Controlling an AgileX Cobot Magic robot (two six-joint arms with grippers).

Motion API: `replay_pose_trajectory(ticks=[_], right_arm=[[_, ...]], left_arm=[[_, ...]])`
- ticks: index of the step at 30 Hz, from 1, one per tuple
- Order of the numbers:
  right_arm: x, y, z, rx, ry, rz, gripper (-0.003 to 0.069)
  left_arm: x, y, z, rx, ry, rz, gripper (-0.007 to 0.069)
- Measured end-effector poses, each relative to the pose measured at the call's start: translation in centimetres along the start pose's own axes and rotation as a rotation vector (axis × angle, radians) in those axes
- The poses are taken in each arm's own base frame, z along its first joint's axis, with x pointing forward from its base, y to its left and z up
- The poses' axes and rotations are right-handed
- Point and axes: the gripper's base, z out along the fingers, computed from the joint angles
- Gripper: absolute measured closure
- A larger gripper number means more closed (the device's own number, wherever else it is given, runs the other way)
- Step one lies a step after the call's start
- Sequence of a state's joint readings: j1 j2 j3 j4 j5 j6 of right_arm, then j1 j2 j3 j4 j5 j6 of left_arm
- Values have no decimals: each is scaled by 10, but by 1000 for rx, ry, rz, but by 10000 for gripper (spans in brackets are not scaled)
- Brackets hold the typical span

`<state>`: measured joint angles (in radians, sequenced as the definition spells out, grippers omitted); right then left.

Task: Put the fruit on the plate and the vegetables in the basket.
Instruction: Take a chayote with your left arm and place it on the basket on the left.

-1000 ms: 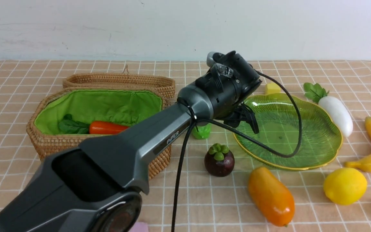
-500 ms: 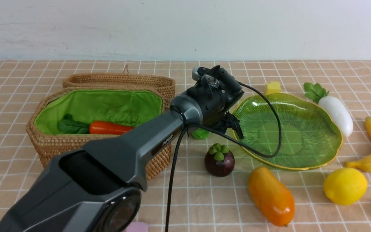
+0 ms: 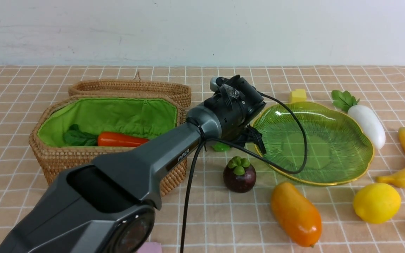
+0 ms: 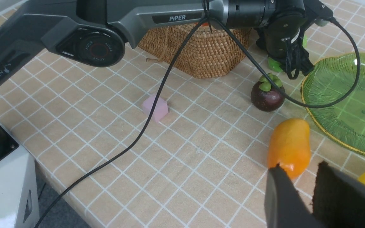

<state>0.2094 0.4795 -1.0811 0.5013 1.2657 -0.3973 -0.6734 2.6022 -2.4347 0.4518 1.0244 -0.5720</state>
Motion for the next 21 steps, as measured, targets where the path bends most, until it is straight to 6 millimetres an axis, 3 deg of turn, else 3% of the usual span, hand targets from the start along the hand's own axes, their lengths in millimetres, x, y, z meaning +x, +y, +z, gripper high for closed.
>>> replay_pose_trajectory(ticks=[7, 12, 13, 14, 15, 21], right_arm=[[0, 0, 0, 0, 0, 0, 481], [0, 0, 0, 1, 0, 0, 480], [0, 0, 0, 1, 0, 0, 480], [0, 0, 0, 1, 0, 0, 480], [0, 0, 0, 1, -1, 0, 480], [-2, -1, 0, 13, -24, -1, 480]], left_arm=[[-3, 1, -9, 4, 0, 16, 195], [-24, 4, -78, 32, -36, 101, 195], [-30, 9, -105, 42, -48, 130, 195], [-31, 10, -109, 42, -50, 127, 195], [-35, 15, -136, 66, -54, 155, 195], [-44, 49, -239, 194, -162, 354, 195]])
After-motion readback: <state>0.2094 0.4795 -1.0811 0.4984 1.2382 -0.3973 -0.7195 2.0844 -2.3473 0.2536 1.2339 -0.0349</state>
